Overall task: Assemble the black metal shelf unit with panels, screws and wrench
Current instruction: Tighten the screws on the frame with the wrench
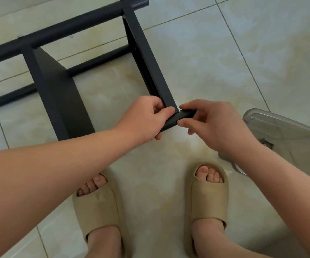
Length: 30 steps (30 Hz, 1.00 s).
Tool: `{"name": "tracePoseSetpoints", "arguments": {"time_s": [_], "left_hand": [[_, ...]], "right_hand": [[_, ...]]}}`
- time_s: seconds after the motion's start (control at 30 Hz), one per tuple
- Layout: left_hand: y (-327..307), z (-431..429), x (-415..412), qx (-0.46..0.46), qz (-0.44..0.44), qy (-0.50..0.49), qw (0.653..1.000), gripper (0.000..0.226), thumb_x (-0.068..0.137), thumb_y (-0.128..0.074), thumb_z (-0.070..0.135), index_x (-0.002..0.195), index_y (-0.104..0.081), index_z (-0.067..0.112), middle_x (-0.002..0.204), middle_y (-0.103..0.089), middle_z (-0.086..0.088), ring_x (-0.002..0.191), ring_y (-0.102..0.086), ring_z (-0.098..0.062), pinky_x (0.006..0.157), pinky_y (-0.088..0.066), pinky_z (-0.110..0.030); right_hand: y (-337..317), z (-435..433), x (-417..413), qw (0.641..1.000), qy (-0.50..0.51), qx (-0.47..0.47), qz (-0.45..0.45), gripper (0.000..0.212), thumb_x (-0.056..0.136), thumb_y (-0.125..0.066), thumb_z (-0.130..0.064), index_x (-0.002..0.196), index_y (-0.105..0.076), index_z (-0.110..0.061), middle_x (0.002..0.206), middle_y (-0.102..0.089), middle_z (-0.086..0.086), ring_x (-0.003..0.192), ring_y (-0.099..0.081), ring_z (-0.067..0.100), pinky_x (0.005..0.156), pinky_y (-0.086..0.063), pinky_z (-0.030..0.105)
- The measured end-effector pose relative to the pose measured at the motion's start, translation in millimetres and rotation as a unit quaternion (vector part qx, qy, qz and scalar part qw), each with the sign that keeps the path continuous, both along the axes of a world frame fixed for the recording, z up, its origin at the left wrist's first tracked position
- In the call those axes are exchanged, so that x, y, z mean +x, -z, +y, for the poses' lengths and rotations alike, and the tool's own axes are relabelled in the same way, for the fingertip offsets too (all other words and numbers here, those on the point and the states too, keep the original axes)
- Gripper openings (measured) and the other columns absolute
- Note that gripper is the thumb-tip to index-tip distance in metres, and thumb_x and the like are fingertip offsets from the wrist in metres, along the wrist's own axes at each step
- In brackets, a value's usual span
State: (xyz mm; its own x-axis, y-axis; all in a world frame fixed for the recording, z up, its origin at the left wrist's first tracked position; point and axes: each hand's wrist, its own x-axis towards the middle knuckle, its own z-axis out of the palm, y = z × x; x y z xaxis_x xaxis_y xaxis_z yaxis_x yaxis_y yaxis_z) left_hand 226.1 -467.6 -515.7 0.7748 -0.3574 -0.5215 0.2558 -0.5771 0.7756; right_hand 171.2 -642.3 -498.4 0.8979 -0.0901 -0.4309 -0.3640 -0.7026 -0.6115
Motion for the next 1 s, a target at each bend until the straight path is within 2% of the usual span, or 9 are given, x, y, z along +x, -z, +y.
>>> {"name": "tracePoseSetpoints", "arguments": {"time_s": [0.13,0.23,0.33,0.4,0.57,0.67,0.73,0.87,1.0], "left_hand": [[-4.9,12.9,8.1,0.020,-0.007,0.006,1.000,0.032,0.098,-0.058,0.033,0.092,-0.063,0.003,0.049,-0.062,0.002,0.041,-0.059,-0.015,0.052,-0.052,-0.035],[-4.8,19.5,9.2,0.053,-0.039,0.008,0.998,0.028,0.097,-0.058,0.039,0.091,-0.061,0.011,0.067,-0.069,0.001,0.052,-0.064,-0.013,0.058,-0.051,-0.030],[-2.5,20.4,2.9,0.103,-0.150,-0.019,0.983,0.020,0.096,-0.057,0.042,0.099,-0.054,0.022,0.095,-0.062,0.010,0.075,-0.058,-0.011,0.067,-0.044,-0.027],[-4.4,18.4,-0.4,0.112,-0.261,-0.022,0.959,0.022,0.096,-0.054,0.039,0.107,-0.053,0.019,0.104,-0.058,0.004,0.087,-0.052,-0.018,0.076,-0.045,-0.035],[-23.3,-14.8,-21.2,0.047,-0.416,0.122,0.900,0.026,0.091,-0.053,0.034,0.104,-0.058,0.013,0.102,-0.057,-0.003,0.092,-0.050,-0.027,0.076,-0.042,-0.042],[-22.2,-43.1,-46.2,0.024,-0.423,0.255,0.869,0.025,0.091,-0.053,0.034,0.105,-0.060,0.015,0.108,-0.058,-0.003,0.094,-0.053,-0.028,0.077,-0.046,-0.047],[-14.3,-58.6,-60.4,0.022,-0.412,0.325,0.851,0.025,0.089,-0.055,0.034,0.107,-0.061,0.017,0.114,-0.059,-0.002,0.102,-0.053,-0.027,0.081,-0.048,-0.047],[5.6,-87.3,-79.1,0.038,-0.403,0.419,0.813,0.038,0.082,-0.065,0.042,0.115,-0.062,0.022,0.133,-0.056,-0.001,0.125,-0.048,-0.025,0.095,-0.046,-0.042],[12.8,-120.2,-86.5,0.073,-0.378,0.496,0.778,0.046,0.084,-0.065,0.053,0.120,-0.063,0.023,0.149,-0.048,-0.003,0.147,-0.028,-0.025,0.114,-0.026,-0.048]], "right_hand": [[6.0,13.8,3.8,1.000,-0.002,-0.005,-0.028,0.036,0.090,-0.072,-0.042,0.125,-0.068,-0.034,0.068,-0.068,-0.016,0.074,-0.061,0.008,0.076,-0.054,0.037],[8.4,21.7,3.4,0.998,-0.021,-0.019,-0.059,0.041,0.091,-0.070,-0.043,0.131,-0.065,-0.033,0.070,-0.064,-0.019,0.078,-0.062,0.010,0.078,-0.054,0.038],[10.1,18.5,-8.4,0.996,-0.029,0.012,-0.080,0.046,0.094,-0.067,-0.041,0.138,-0.059,-0.030,0.086,-0.069,-0.016,0.084,-0.063,0.009,0.082,-0.054,0.039],[10.2,8.1,-23.3,0.995,-0.029,0.030,-0.093,0.050,0.095,-0.064,-0.040,0.143,-0.053,-0.032,0.105,-0.070,-0.014,0.098,-0.063,0.007,0.090,-0.052,0.035],[5.9,-41.9,-66.6,0.992,-0.015,-0.041,-0.121,0.055,0.099,-0.061,-0.038,0.150,-0.045,-0.027,0.137,-0.059,-0.010,0.130,-0.048,0.013,0.108,-0.032,0.024],[9.0,-80.2,-91.3,0.982,-0.007,-0.121,-0.145,0.056,0.095,-0.054,-0.044,0.147,-0.051,-0.023,0.145,-0.055,-0.003,0.138,-0.044,0.022,0.113,-0.036,0.045],[13.3,-103.6,-106.9,0.974,0.008,-0.166,-0.155,0.053,0.094,-0.054,-0.042,0.143,-0.056,-0.023,0.146,-0.055,0.000,0.141,-0.044,0.027,0.113,-0.035,0.054],[23.8,-143.8,-125.9,0.966,0.043,-0.209,-0.146,0.042,0.093,-0.062,-0.029,0.132,-0.066,-0.017,0.136,-0.064,0.005,0.129,-0.055,0.033,0.105,-0.043,0.052],[39.9,-176.1,-119.1,0.970,0.141,-0.196,-0.003,0.026,0.097,-0.060,-0.016,0.120,-0.073,-0.019,0.106,-0.073,0.005,0.100,-0.066,0.028,0.086,-0.054,0.038]]}}
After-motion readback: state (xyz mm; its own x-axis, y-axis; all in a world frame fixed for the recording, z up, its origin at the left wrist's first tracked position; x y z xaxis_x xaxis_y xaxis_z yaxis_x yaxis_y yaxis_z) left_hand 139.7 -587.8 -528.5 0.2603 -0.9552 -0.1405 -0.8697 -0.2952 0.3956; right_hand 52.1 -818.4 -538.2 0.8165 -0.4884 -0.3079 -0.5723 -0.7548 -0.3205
